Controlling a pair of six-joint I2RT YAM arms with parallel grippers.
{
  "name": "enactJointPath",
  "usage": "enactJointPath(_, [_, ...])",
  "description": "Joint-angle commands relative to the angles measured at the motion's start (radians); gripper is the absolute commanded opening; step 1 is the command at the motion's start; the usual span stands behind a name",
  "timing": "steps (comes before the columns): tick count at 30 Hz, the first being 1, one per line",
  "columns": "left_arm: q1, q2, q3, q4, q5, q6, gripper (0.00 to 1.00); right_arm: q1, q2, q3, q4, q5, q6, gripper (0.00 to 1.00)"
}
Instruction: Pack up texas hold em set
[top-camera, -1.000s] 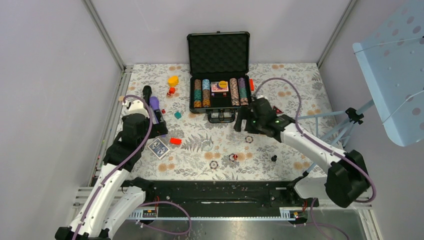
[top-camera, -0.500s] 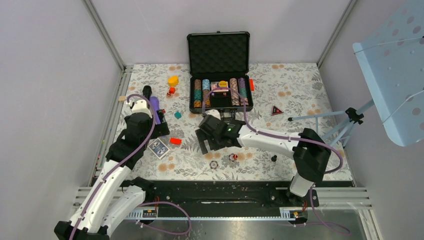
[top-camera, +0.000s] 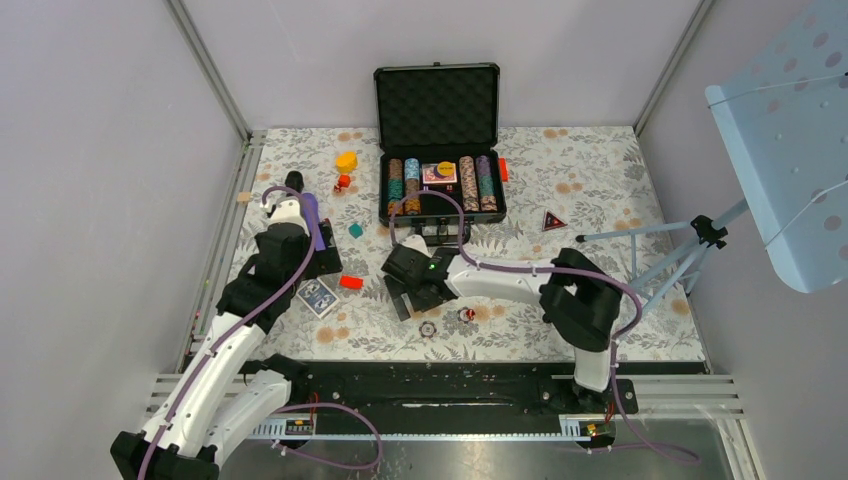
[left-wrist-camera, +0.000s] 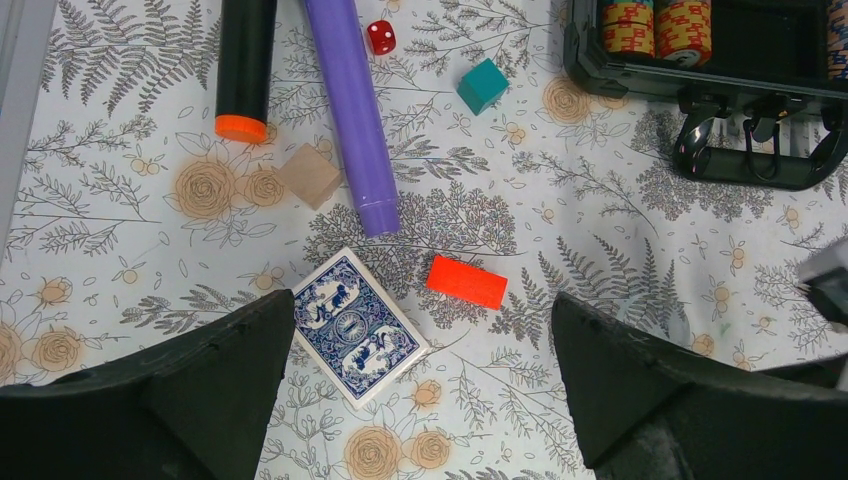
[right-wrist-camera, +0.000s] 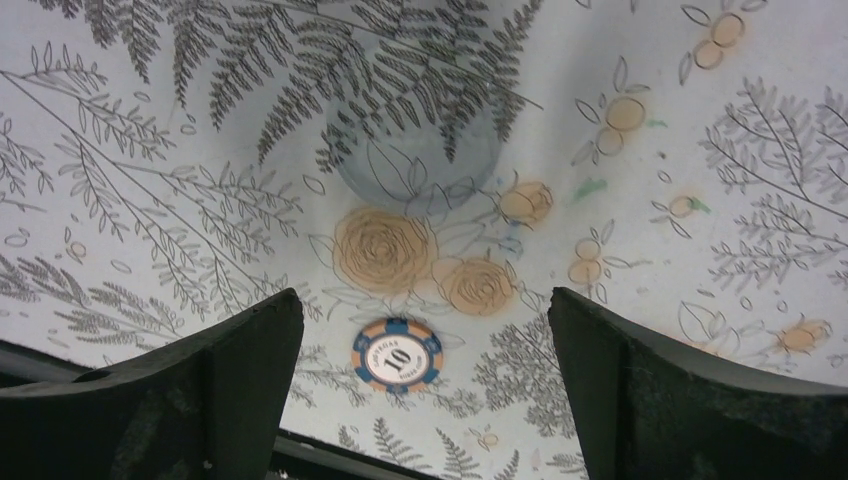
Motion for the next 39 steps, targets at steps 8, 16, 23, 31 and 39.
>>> enactJointPath(8, [-0.002,-0.004,0.017,0.033,0.017,0.006,0.99,-0.037,0.145,0.140,0.002,0.005,-0.001,0.99])
enactJointPath(16, [-0.003,-0.003,0.017,0.035,0.017,0.009,0.99,-0.056,0.205,0.159,0.003,-0.015,-0.010,1.00])
enactJointPath(23, [-0.002,-0.004,0.015,0.035,0.015,0.009,0.99,-0.057,0.244,0.180,0.002,-0.024,-0.006,0.96])
enactJointPath(31, [-0.003,-0.006,0.014,0.036,0.010,0.009,0.99,-0.057,0.294,0.226,-0.044,0.003,-0.017,0.90])
enactJointPath(39, [-0.002,-0.009,0.013,0.036,0.008,0.009,0.99,-0.057,0.320,0.232,-0.070,0.032,-0.018,0.81])
